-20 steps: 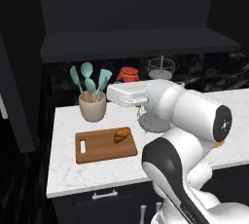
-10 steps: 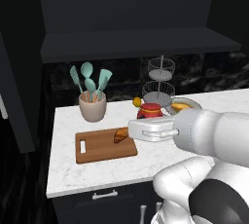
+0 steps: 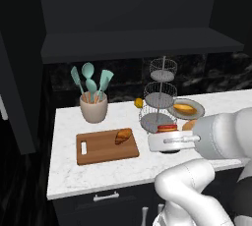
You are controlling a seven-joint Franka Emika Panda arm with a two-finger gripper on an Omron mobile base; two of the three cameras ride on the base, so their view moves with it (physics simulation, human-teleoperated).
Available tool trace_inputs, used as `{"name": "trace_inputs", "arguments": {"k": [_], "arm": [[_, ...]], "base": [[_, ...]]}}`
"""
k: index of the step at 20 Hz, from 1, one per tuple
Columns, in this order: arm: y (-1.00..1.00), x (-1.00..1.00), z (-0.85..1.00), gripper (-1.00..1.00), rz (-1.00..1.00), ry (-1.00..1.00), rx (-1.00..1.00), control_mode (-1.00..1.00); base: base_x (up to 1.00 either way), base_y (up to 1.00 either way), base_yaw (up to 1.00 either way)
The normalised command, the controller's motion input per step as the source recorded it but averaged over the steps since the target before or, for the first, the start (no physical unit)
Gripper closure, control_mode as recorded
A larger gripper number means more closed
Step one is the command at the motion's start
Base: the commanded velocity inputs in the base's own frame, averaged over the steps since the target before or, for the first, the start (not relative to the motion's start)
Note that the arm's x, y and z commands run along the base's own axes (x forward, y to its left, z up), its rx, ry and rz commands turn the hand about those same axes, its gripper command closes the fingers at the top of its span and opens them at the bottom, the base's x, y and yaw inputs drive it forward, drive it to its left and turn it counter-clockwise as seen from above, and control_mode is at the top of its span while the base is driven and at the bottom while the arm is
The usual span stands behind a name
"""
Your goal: From the different types of pastries on the counter, select a croissant and place it on the cutting board. Then retrieve a jar of jam from the cabinet and place it alongside the croissant on the cutting board.
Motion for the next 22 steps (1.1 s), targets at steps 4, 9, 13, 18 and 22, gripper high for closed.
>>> {"name": "trace_inputs", "arguments": {"k": [4, 9, 13, 18, 22], "arm": [[0.00, 0.20, -0.97, 1.00, 0.21, 0.00, 0.17, -1.00], [0.00, 0.12, -0.87, 1.00, 0.22, -0.01, 0.18, -1.00], [0.06, 0.14, -0.85, 1.00, 0.26, -0.07, 0.16, -1.00], [0.20, 0.15, -0.86, 1.00, 0.27, -0.11, 0.12, -1.00], [0.11, 0.20, -0.81, 1.00, 0.27, -0.16, 0.13, -1.00]], "base": [[0.00, 0.00, 0.00], [0.00, 0.00, 0.00], [0.00, 0.00, 0.00], [0.00, 0.00, 0.00], [0.00, 0.00, 0.00]]}}
